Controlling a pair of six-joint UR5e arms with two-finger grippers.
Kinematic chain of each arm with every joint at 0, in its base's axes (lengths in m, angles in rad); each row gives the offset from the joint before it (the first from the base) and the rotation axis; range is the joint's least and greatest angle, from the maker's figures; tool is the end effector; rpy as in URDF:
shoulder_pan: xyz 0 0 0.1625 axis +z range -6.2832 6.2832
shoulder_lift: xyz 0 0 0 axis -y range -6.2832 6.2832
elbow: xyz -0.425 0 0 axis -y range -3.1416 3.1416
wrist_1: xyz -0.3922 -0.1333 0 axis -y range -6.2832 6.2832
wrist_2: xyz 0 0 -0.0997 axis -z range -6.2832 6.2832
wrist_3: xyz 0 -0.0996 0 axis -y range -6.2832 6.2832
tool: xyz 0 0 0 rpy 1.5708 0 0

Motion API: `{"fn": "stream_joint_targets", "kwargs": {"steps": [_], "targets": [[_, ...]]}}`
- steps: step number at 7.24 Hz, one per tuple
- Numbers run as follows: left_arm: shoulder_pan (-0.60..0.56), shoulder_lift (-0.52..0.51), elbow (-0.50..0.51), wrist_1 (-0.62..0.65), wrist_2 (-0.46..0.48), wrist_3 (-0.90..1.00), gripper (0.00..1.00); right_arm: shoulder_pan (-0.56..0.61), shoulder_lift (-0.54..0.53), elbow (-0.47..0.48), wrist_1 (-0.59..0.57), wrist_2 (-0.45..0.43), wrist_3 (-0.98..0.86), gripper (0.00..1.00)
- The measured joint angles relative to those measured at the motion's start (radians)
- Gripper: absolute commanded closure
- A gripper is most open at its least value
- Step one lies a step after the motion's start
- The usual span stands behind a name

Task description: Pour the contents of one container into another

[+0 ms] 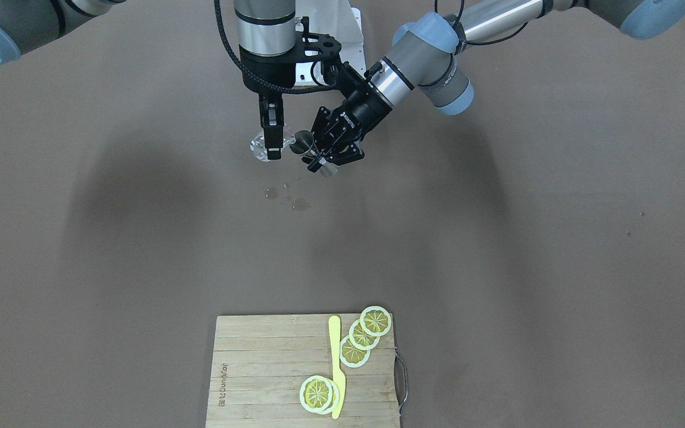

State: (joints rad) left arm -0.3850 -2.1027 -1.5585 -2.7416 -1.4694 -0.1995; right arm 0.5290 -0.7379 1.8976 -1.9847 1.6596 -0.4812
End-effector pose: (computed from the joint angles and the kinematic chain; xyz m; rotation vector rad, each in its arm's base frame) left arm 0.5416 -0.3742 0.2232 1.3817 1.0453 0.6494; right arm -0.4653 -0.4162 0.0941 0.7649 -0.3174 -1.4778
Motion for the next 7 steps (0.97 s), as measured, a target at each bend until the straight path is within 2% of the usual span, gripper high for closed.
{"fn": "stream_joint_targets", "kwargs": {"steps": [7], "targets": [[0.0, 0.006, 0.0, -0.007, -0.001, 0.003, 1.0, -0.014, 0.024, -0.02, -0.022, -0.032, -0.024, 1.0]]}}
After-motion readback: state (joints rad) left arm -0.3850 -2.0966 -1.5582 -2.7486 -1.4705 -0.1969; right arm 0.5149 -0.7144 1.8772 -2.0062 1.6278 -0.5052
